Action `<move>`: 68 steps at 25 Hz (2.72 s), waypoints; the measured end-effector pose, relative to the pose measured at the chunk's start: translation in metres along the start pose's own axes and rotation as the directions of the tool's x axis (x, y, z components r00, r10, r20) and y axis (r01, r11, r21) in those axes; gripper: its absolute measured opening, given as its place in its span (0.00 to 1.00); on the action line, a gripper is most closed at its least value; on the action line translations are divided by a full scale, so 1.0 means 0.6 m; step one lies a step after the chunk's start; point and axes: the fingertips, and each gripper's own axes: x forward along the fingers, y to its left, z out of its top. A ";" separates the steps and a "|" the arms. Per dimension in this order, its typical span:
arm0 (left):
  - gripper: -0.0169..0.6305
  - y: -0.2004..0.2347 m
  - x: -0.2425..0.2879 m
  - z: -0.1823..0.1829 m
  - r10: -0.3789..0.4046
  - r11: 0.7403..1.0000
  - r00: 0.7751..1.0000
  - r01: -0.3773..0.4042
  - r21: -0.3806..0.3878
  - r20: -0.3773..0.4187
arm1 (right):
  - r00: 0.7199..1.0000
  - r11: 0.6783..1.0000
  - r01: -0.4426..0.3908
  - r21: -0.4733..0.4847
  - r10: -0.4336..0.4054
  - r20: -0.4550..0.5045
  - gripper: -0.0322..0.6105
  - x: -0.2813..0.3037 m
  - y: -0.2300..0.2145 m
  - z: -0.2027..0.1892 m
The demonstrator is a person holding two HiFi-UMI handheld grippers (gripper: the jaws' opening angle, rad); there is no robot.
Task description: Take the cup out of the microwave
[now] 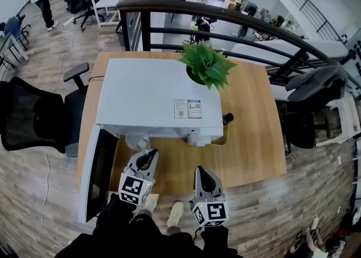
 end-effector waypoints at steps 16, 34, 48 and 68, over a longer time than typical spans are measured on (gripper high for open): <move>0.06 -0.138 -0.148 0.083 0.103 0.993 0.988 -0.109 0.040 0.117 | 0.992 0.994 -0.085 -0.064 0.090 0.083 0.07 -0.148 0.001 0.051; 0.06 -0.287 -0.305 0.130 0.206 0.970 0.954 -0.229 0.084 0.218 | 0.964 0.974 -0.178 -0.137 0.201 0.175 0.07 -0.296 0.003 0.090; 0.06 -0.342 -0.379 0.099 0.258 0.954 0.940 -0.284 0.092 0.225 | 0.949 0.958 -0.235 -0.165 0.262 0.175 0.07 -0.355 0.021 0.066; 0.06 -0.347 -0.398 0.093 0.258 0.955 0.937 -0.285 0.085 0.234 | 0.940 0.951 -0.260 -0.165 0.289 0.180 0.07 -0.369 0.043 0.061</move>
